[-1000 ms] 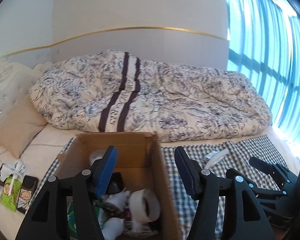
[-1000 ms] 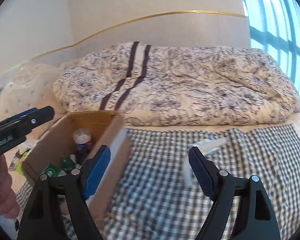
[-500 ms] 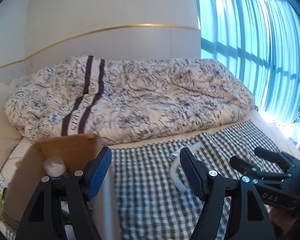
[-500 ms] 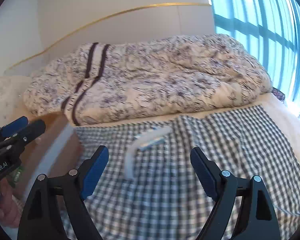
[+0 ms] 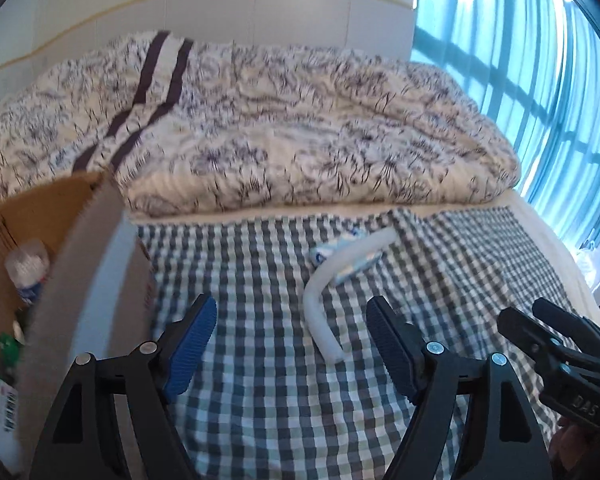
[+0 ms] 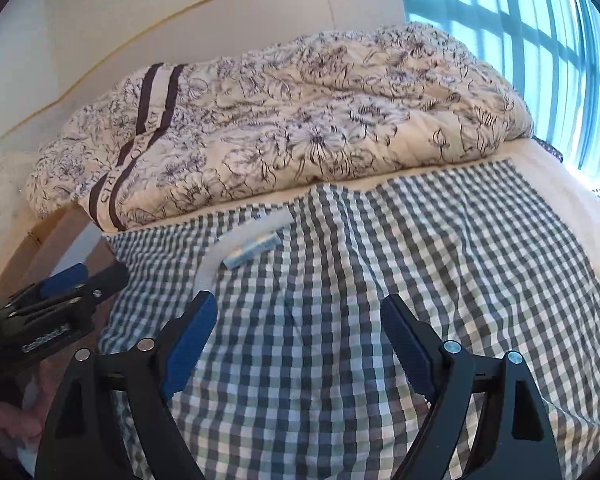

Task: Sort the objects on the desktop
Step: 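Move both grippers back over the bent white tube and blue tissue pack, then grasp the bent white tube with the left gripper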

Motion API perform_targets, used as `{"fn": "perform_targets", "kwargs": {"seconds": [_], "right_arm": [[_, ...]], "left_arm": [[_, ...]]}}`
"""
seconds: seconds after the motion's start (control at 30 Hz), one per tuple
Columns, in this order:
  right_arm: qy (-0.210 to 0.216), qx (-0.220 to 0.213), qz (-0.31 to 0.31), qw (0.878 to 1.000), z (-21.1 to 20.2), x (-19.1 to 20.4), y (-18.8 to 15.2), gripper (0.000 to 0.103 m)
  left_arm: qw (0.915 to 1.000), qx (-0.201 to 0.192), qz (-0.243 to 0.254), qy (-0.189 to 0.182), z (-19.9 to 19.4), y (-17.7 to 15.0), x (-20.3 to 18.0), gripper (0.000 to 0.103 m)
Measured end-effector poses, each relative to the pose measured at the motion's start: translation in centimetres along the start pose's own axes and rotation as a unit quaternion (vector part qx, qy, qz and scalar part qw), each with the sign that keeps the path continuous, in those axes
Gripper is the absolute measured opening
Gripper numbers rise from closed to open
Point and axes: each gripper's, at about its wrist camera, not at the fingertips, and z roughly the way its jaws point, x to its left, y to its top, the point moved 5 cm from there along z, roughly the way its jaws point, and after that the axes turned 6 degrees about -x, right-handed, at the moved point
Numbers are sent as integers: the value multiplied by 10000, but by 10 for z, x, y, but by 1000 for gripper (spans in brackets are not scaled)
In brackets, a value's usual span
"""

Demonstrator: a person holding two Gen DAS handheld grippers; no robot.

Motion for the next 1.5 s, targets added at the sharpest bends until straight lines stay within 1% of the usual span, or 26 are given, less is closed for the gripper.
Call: {"fn": "perform_targets", "kwargs": {"seconds": [0.1, 0.2, 0.3, 0.4, 0.57, 0.63, 0.67, 0.73, 0.8, 0.87, 0.9, 0.93, 0.97, 1.0, 1.03, 1.07, 1.13, 1.2, 1.3, 1.4, 1.5], "right_arm": [[39, 110, -1, 9999, 7, -2, -5, 84], [52, 152, -21, 9999, 11, -5, -7, 84], [41, 207, 3, 9998, 16, -9, -9, 84], [29, 266, 18, 9996, 21, -14, -11, 84], [48, 356, 33, 9993, 32, -20, -10, 84], [53, 346, -2, 9994, 35, -22, -8, 84], [54, 339, -28, 9994, 38, -22, -7, 84], [45, 340, -80, 9994, 43, -23, -4, 84], [67, 349, -184, 9992, 50, -22, -2, 84], [142, 365, -356, 9986, 60, -18, 0, 84], [245, 350, -428, 9982, 65, -15, 2, 84], [391, 293, -454, 9978, 68, -12, 4, 84], [541, 216, -483, 9971, 71, -7, 6, 84], [639, 163, -570, 9962, 75, -1, 7, 84], [704, 139, -710, 9949, 81, 5, 8, 85], [736, 144, -835, 9937, 86, 12, 8, 86], [853, 188, -1082, 9903, 97, 26, 9, 86], [1033, 190, -1147, 9878, 108, 35, 11, 88], [1040, 244, -1314, 9856, 122, 45, 13, 89], [1163, 405, -1435, 9820, 138, 57, 12, 89], [1469, 633, -1360, 9777, 153, 67, 7, 89]], "left_arm": [[9998, 167, -102, -46, 17, -8, -3, 80], [9999, 108, -92, -92, 33, -12, -11, 80], [10000, 70, -12, 25, 55, -13, -16, 80], [10000, 71, -32, 22, 77, -12, -18, 78], [9997, 179, 117, 117, 102, -13, -23, 72], [9995, 226, 144, 148, 108, -15, -23, 65], [9995, 263, 132, 141, 110, -16, -23, 63], [9991, 378, 114, 155, 118, -21, -22, 52], [9985, 511, 100, 150, 125, -26, -21, 47], [9983, 573, 68, 120, 128, -30, -21, 46], [9984, 564, 53, 92, 129, -30, -21, 42], [9984, 559, 41, 59, 128, -30, -21, 33], [9985, 553, 31, 29, 128, -31, -21, 29], [9985, 543, 21, 17, 128, -31, -20, 21], [9986, 529, 4, 24, 128, -31, -19, 19], [9987, 504, -25, 48, 127, -31, -18, 18], [9990, 353, -165, 224, 122, -29, -11, 14], [9982, 194, -442, 351, 115, -28, 1, 11], [9957, -77, -788, 471, 104, -26, 16, 11], [9923, -517, -981, 549, 87, -25, 24, 11], [9855, -1039, -1163, 662, 67, -23, 33, 11]]}}
